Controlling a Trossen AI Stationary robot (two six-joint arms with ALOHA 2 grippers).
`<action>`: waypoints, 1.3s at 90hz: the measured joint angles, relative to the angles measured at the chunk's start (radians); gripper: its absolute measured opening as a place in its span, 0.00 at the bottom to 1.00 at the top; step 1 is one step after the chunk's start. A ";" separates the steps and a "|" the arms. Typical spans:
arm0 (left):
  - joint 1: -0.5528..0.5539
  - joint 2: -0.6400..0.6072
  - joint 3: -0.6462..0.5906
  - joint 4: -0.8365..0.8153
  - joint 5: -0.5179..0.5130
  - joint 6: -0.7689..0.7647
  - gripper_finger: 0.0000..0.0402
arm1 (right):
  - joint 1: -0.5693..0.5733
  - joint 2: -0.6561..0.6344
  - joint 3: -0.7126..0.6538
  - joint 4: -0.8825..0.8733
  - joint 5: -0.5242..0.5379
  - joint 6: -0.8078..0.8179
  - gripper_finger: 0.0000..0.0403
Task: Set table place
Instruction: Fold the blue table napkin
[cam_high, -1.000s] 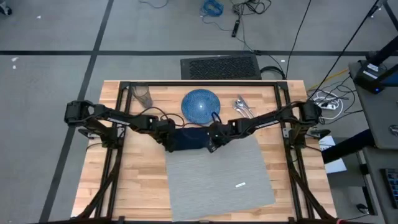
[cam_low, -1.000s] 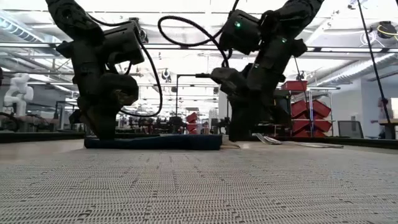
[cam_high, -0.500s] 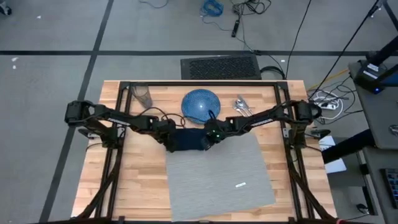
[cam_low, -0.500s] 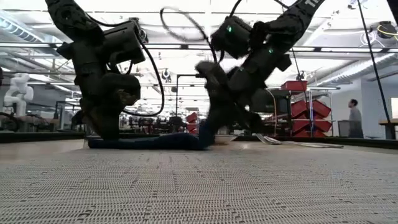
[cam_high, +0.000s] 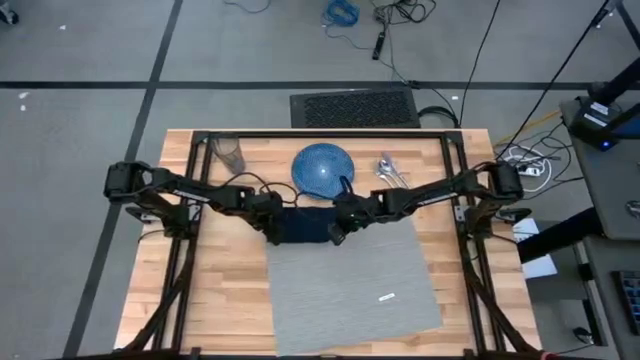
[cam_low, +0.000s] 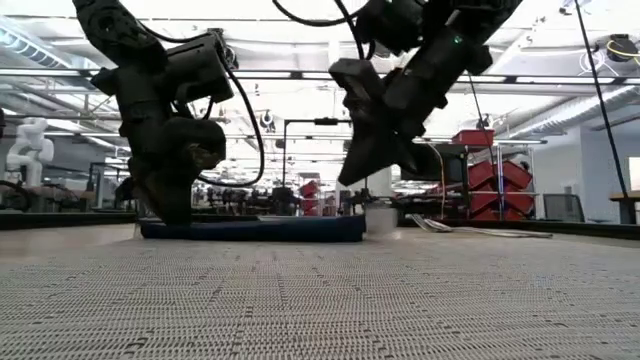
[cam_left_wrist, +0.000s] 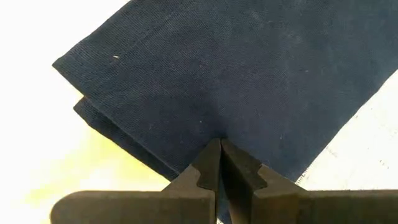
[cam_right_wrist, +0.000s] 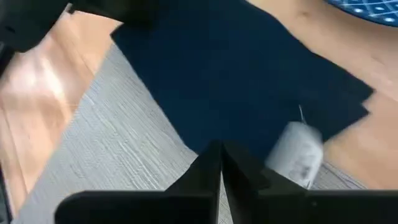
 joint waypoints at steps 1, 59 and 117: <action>0.000 0.000 0.000 0.000 0.000 0.000 0.00 | 0.000 0.000 0.000 -0.003 0.000 0.000 0.00; 0.003 0.000 0.001 -0.023 0.064 0.129 0.00 | 0.104 0.000 -0.026 -0.129 0.041 0.086 0.00; -0.114 -0.177 0.024 0.187 -0.278 -0.219 0.00 | 0.149 0.010 -0.027 -0.225 0.065 0.121 0.00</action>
